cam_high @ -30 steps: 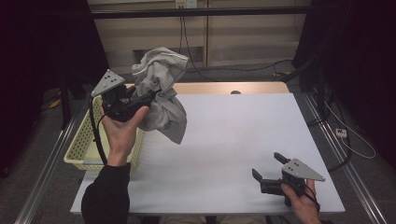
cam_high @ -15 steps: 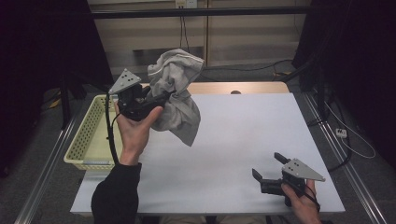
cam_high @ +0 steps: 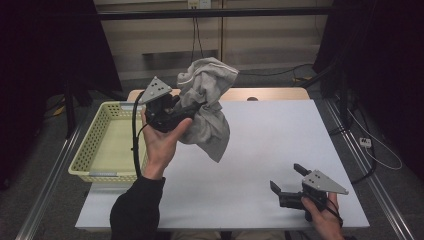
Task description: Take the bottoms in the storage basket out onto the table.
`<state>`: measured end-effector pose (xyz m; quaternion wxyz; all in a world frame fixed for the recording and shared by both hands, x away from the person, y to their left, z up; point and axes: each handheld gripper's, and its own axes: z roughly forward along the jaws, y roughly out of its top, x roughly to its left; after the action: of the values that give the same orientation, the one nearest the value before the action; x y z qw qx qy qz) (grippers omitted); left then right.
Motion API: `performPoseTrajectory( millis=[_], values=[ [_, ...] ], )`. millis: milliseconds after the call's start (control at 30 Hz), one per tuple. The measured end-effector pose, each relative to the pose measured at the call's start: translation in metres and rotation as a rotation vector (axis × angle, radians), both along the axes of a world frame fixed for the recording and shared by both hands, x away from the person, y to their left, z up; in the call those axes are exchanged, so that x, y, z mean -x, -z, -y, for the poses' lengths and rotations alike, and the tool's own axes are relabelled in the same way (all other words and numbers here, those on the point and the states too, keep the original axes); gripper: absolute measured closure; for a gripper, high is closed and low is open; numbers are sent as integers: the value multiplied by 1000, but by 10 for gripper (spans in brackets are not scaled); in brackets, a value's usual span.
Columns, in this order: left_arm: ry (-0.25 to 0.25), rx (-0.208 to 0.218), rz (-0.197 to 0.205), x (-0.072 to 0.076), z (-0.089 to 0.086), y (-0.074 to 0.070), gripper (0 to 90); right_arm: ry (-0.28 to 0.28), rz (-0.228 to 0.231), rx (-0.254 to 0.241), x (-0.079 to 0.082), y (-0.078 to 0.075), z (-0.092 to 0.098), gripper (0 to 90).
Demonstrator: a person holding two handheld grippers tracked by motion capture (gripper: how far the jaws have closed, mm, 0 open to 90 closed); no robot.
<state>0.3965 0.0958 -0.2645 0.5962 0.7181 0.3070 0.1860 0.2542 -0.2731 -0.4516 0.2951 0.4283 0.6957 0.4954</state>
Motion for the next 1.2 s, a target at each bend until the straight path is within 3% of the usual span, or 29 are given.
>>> performPoseTrajectory(
  millis=[533,833,967,1200],
  values=[
    [17,-12,-9,-8,28,1,541,-4,0,-2,0,0,0,18],
    [44,-9,-49,-14,43,9,541,-4,-1,-4,0,0,0,18],
    [42,-41,-42,-15,52,10,543,-4,-2,-6,0,0,0,18],
    [71,-57,-45,-19,66,15,543,-4,-2,-6,0,0,0,18]
  ],
)
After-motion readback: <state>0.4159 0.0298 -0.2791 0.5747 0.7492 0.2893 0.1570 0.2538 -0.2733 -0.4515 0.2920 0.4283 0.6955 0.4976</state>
